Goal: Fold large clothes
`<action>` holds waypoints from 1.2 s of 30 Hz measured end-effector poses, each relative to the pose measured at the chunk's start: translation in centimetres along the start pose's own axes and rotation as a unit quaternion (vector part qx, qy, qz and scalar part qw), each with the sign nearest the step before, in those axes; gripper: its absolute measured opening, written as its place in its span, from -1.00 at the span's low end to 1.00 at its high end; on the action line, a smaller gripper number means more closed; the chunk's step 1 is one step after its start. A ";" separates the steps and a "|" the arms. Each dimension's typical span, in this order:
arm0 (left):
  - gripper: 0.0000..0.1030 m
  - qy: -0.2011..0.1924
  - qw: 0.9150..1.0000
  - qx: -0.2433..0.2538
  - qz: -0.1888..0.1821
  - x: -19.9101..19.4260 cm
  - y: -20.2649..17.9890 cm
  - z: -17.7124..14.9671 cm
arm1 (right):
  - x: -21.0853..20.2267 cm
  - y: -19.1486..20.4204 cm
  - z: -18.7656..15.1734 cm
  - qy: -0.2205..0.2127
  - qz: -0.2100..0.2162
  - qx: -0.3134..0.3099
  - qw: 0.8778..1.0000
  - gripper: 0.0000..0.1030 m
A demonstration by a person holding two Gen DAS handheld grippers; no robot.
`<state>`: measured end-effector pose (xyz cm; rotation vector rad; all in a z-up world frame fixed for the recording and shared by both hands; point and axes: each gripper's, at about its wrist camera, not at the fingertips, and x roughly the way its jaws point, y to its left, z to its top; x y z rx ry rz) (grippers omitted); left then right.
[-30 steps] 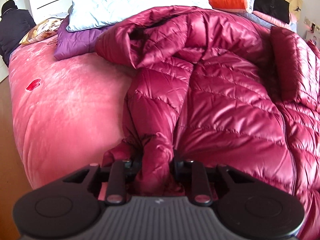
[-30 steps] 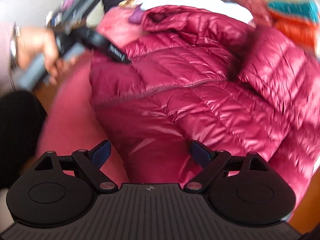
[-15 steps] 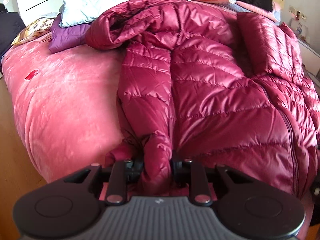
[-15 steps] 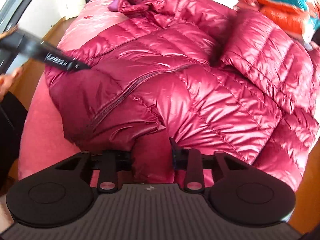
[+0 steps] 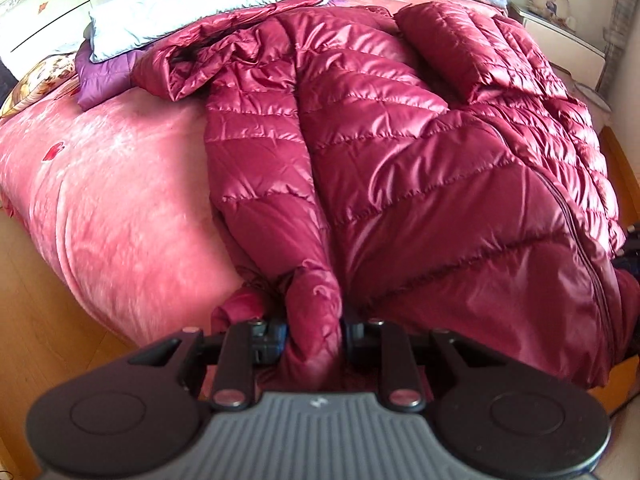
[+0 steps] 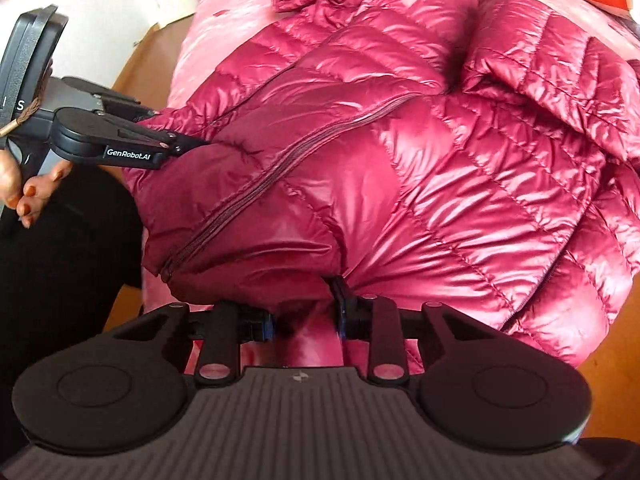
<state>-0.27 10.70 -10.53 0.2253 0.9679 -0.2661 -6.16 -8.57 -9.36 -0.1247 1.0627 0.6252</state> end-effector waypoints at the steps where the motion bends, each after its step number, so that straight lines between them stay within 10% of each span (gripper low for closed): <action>1: -0.57 -0.001 1.000 0.000 0.001 0.1 0.1 0.0 | 0.3 -0.1 0.2 0.002 0.001 -0.001 1.000 -0.31; 8: -0.54 -0.016 0.999 -0.052 -0.006 -0.1 0.8 0.2 | 0.9 -2.3 2.3 -0.010 0.019 0.038 0.999 -0.12; 15: -0.12 -0.051 0.995 -0.091 -0.002 -2.9 2.5 -0.1 | -1.4 -4.2 2.3 -0.078 0.010 0.064 0.995 0.95; 17: 0.23 -0.065 0.994 -0.091 0.004 -4.3 2.8 0.1 | -2.4 -5.0 2.4 -0.098 0.016 0.081 0.992 0.95; 23: 0.49 -0.105 0.990 -0.088 0.024 -7.6 3.8 1.6 | -5.4 -7.7 1.4 -0.163 0.055 0.126 0.977 0.97; 31: 0.63 -0.147 0.988 -0.041 0.006 -8.6 1.2 5.5 | -8.7 -11.0 0.4 -0.250 0.151 0.186 0.938 1.00; 36: 0.65 -0.154 0.988 -0.006 -0.005 -7.4 -1.2 7.9 | -9.9 -15.0 -0.7 -0.321 0.209 0.258 0.887 1.00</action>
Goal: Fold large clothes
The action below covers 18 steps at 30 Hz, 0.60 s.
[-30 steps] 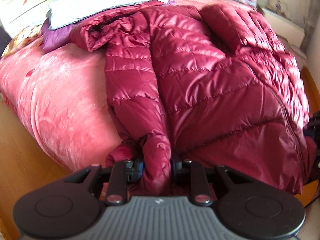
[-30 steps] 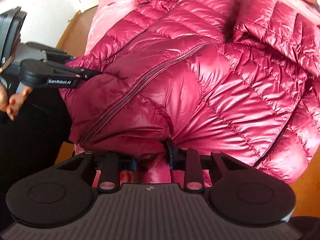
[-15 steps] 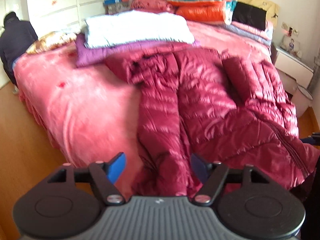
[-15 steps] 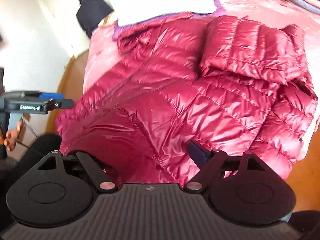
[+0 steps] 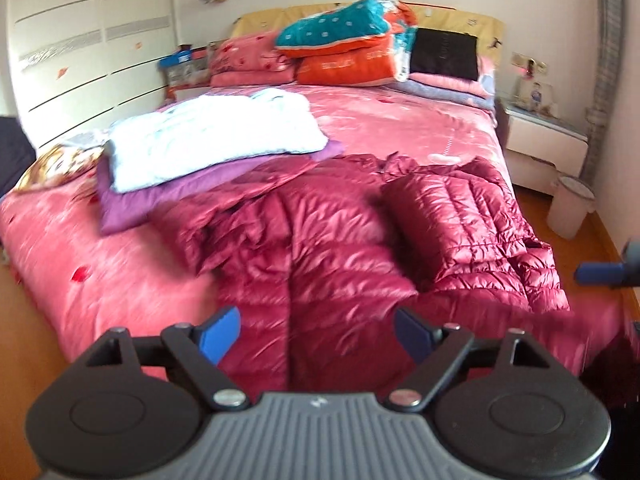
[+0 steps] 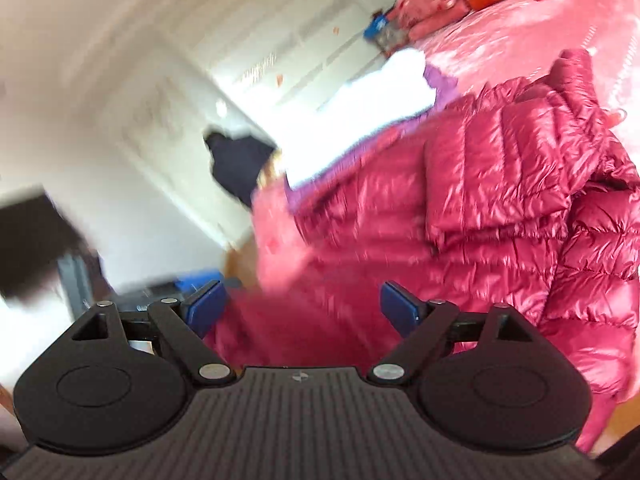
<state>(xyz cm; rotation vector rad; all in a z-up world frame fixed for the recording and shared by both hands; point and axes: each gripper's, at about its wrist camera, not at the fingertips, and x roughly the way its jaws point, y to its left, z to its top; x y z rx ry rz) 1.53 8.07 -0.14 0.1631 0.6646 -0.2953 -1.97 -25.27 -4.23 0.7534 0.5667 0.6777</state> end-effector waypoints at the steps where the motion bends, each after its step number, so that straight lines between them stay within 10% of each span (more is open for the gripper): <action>1: 0.65 -0.001 1.000 0.006 -0.001 0.4 -0.4 0.3 | -0.6 -0.6 0.4 -0.017 0.013 0.014 1.000 1.00; 4: 0.65 -0.007 1.000 0.022 -0.001 1.4 -1.4 1.4 | -2.7 -1.7 1.6 -0.075 0.021 0.051 0.996 1.00; 8: 0.65 -0.018 0.999 0.034 -0.021 2.9 -3.2 2.8 | -4.2 -3.3 3.3 -0.144 -0.079 0.061 0.985 1.00; 18: 0.59 -0.038 0.993 0.093 -0.056 8.5 -11.2 3.7 | -2.1 -10.2 7.7 -0.270 -0.239 0.109 0.926 1.00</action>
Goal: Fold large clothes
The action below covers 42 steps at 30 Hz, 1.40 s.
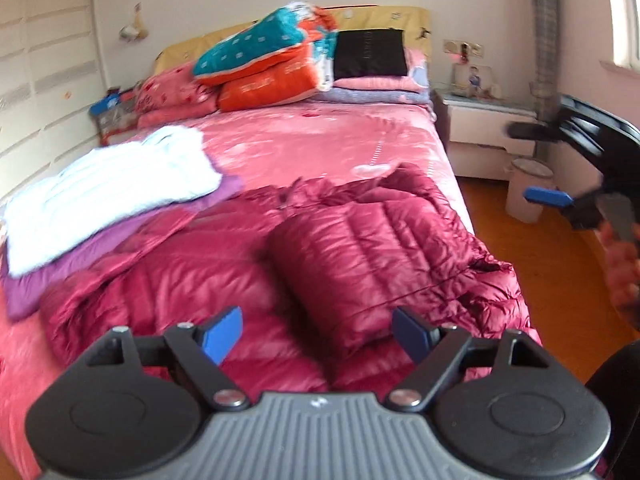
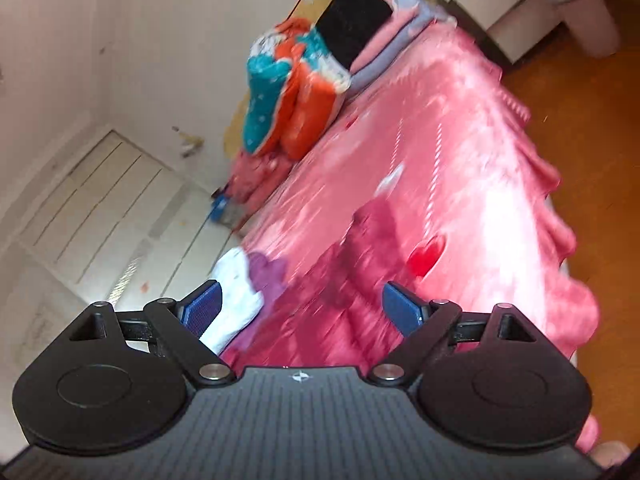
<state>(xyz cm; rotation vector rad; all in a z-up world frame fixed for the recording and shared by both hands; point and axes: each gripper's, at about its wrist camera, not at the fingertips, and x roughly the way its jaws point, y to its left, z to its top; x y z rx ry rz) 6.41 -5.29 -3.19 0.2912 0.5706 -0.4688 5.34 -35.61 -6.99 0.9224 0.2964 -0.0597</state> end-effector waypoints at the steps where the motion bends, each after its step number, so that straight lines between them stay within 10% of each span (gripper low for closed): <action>1: 0.58 -0.004 1.000 0.014 0.001 0.5 -0.8 0.1 | 0.9 -0.3 0.0 -0.006 -0.013 -0.008 1.000 1.00; 12: 0.39 -0.012 0.974 0.220 0.049 6.8 -8.0 -1.4 | 6.7 -2.8 -1.1 0.018 -0.053 -0.019 0.998 1.00; 25: 0.36 -0.003 0.964 0.252 0.083 10.3 -9.7 -2.1 | 5.4 -0.7 -1.3 0.037 -0.028 -0.078 0.996 1.00; 31: -0.02 -0.001 0.981 0.181 0.068 10.6 -8.3 -0.5 | 4.9 -1.1 -1.0 0.034 -0.029 -0.079 0.996 1.00; 35: -0.18 0.015 0.998 0.048 0.030 10.3 -5.0 1.6 | 4.5 -1.0 -0.9 0.034 -0.032 -0.089 0.995 1.00; 42: -0.19 0.016 0.992 -0.123 -0.007 9.1 0.3 3.0 | 4.2 -0.5 -1.4 0.038 -0.037 -0.123 0.991 1.00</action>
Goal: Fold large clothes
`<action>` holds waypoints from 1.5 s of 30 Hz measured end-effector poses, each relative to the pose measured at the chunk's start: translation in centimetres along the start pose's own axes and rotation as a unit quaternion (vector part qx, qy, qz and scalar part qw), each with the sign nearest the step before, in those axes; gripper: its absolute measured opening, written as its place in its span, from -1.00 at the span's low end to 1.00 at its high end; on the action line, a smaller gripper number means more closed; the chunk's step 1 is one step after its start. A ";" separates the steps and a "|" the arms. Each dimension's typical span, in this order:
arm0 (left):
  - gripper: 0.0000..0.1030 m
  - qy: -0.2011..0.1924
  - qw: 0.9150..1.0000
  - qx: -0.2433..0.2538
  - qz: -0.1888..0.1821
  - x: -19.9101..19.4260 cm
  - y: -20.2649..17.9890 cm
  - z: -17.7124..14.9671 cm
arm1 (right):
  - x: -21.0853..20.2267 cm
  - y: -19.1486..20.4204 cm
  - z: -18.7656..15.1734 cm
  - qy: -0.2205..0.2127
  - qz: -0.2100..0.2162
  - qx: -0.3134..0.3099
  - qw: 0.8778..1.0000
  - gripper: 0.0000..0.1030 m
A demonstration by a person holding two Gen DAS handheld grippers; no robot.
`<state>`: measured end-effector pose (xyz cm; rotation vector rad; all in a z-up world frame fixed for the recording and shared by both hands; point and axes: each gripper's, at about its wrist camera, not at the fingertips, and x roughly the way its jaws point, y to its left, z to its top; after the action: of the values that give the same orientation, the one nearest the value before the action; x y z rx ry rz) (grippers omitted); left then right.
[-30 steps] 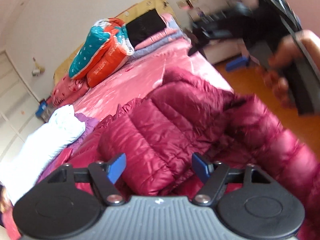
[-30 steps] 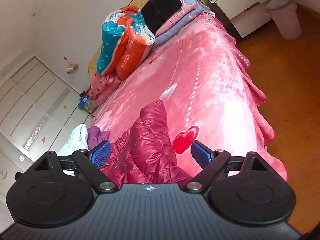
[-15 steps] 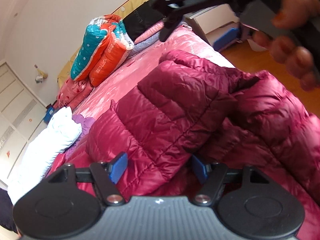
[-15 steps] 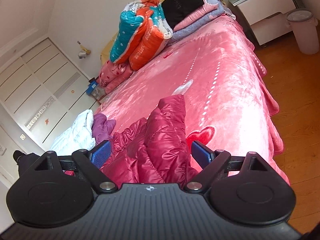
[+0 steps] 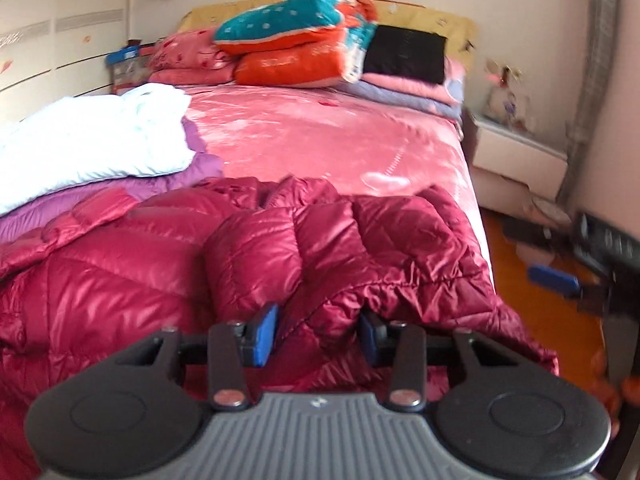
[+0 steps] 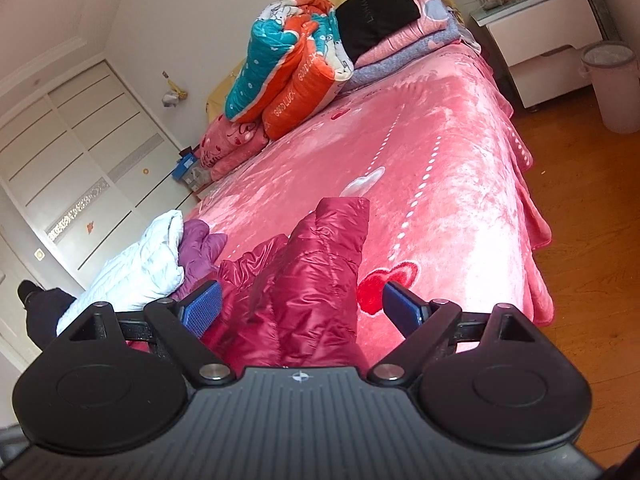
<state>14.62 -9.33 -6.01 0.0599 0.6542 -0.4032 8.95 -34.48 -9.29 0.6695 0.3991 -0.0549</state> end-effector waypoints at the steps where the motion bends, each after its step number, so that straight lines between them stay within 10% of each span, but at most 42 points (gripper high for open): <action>1: -0.18 0.000 1.000 -0.005 0.002 -0.1 0.3 0.0 | 0.0 0.1 -0.1 0.002 0.000 -0.003 1.000 1.00; 30: 0.50 0.005 0.984 -0.179 -0.008 0.1 7.3 -0.7 | -0.1 1.3 -0.6 0.027 0.001 -0.056 0.998 1.00; 38: -0.70 -0.013 0.970 -0.242 -0.002 0.5 9.2 -0.5 | -0.7 5.1 -2.7 0.045 0.052 -0.163 0.984 1.00; 45: -0.89 -0.056 0.963 -0.265 -0.006 0.0 10.1 2.4 | -2.0 9.4 -5.6 0.064 0.142 -0.244 0.957 1.00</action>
<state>19.85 -0.48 -4.80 -0.4734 0.6318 -0.2307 6.82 -23.81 -6.95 0.2358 0.4168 0.3540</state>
